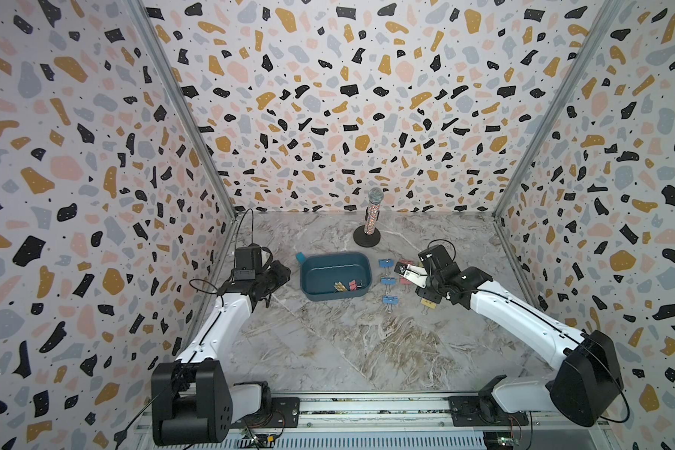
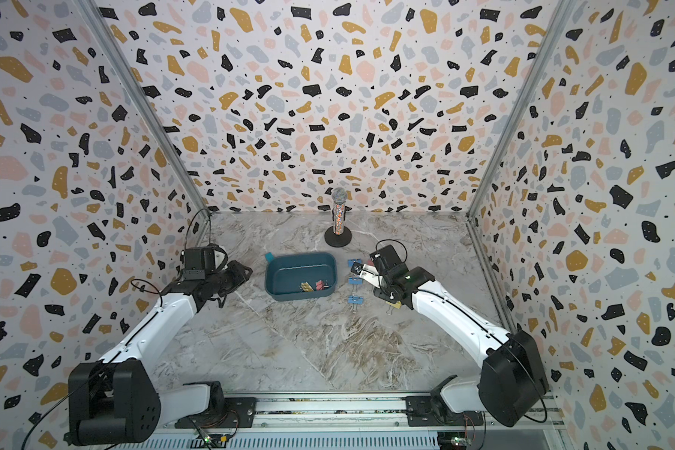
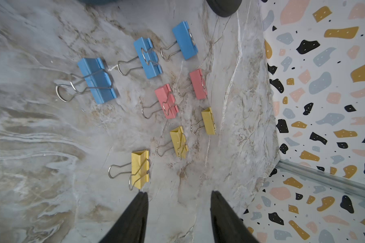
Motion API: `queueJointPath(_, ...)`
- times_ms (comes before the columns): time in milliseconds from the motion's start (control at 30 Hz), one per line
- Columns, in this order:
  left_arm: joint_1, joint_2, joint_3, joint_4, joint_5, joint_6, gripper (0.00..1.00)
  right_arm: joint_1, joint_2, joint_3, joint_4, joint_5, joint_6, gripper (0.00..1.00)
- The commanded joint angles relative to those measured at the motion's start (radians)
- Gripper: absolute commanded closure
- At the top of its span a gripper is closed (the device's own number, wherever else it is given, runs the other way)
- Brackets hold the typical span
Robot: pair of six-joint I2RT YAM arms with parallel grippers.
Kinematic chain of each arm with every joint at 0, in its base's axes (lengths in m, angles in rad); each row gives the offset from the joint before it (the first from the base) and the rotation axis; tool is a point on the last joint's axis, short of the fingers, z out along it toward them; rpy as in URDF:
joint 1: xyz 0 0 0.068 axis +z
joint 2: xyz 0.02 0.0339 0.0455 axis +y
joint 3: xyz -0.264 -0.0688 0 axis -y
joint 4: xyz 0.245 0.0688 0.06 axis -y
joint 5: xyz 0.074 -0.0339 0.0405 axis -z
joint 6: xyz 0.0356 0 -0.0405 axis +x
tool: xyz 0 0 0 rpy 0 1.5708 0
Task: Take out the binder clips from the storage box
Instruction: Pick up the binder clip from the storage box.
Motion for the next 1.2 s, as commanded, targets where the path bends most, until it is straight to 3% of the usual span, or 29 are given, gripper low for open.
queueJointPath(0, -0.003, 0.01, 0.003, 0.027, 0.01, 0.01, 0.69, -0.003, -0.033, 0.017, -0.047, -0.085, 0.025, 0.48)
queueJointPath(467, -0.008, 0.052, 0.03, 0.033, 0.024, -0.004, 0.69, 0.002, -0.002, 0.104, 0.078, -0.445, 0.17, 0.52)
queueJointPath(633, -0.017, 0.057, 0.032, 0.04, 0.014, -0.031, 0.69, 0.009, 0.033, 0.132, 0.15, -0.519, 0.119, 0.51)
queueJointPath(933, -0.03, 0.074, 0.065, 0.038, -0.048, -0.008, 0.69, 0.007, 0.336, 0.417, 0.078, -0.606, -0.016, 0.53)
queueJointPath(1167, -0.036, 0.136, 0.133, 0.011, -0.02, 0.013, 0.69, -0.01, 0.584, 0.729, -0.077, -0.668, -0.012, 0.53)
